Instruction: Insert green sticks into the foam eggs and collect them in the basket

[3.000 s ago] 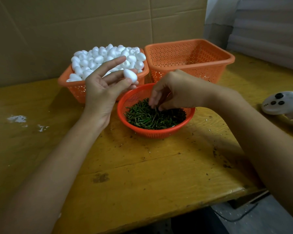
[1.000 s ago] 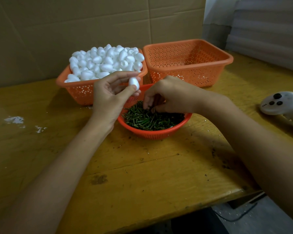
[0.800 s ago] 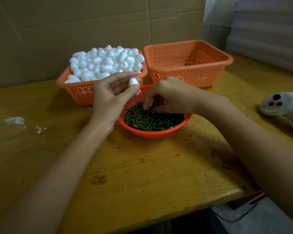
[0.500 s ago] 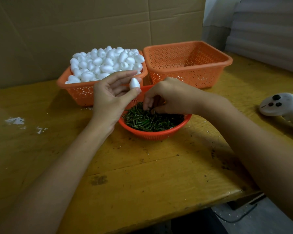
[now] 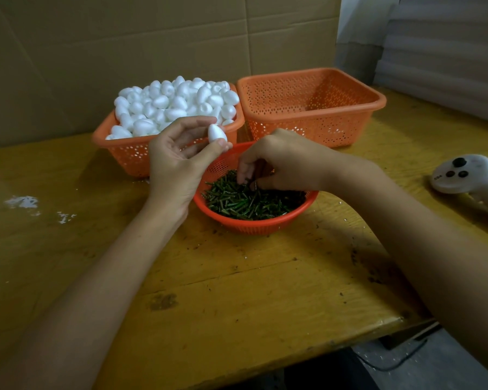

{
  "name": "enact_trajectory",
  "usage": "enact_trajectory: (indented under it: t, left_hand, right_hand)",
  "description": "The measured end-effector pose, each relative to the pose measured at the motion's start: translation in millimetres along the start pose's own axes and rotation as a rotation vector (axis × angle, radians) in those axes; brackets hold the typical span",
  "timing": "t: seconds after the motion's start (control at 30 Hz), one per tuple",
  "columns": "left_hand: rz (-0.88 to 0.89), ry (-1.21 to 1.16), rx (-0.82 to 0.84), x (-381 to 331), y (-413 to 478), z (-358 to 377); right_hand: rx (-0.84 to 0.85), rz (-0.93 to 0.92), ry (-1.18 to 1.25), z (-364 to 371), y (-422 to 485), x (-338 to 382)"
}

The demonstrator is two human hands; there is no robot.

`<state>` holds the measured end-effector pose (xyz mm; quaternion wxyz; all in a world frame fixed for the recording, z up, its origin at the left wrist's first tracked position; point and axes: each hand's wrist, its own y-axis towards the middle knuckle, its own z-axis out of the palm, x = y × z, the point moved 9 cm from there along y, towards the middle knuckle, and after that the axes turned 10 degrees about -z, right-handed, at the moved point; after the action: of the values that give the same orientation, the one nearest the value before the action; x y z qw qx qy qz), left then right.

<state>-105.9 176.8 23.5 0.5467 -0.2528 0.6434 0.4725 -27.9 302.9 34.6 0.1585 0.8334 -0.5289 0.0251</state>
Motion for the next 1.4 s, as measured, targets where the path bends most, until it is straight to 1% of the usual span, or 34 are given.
enact_trajectory:
  t: [0.17,0.37,0.8,1.4]
  left_hand:
    - [-0.028,-0.043,-0.008,3.0,0.7,-0.9]
    - [-0.010,-0.066,0.024,1.1,1.6,-1.6]
    - [0.043,0.029,0.071,-3.7,-2.1,5.8]
    - [0.033,0.014,0.079,-2.1,-3.1,6.9]
  right_hand:
    - [0.007,0.007,-0.001,0.9,0.3,-0.9]
    - [0.002,0.006,0.001,0.4,-0.3,-0.5]
    - [0.003,-0.001,-0.008,-0.1,-0.4,0.6]
    - [0.014,0.003,-0.013,0.3,-0.3,1.1]
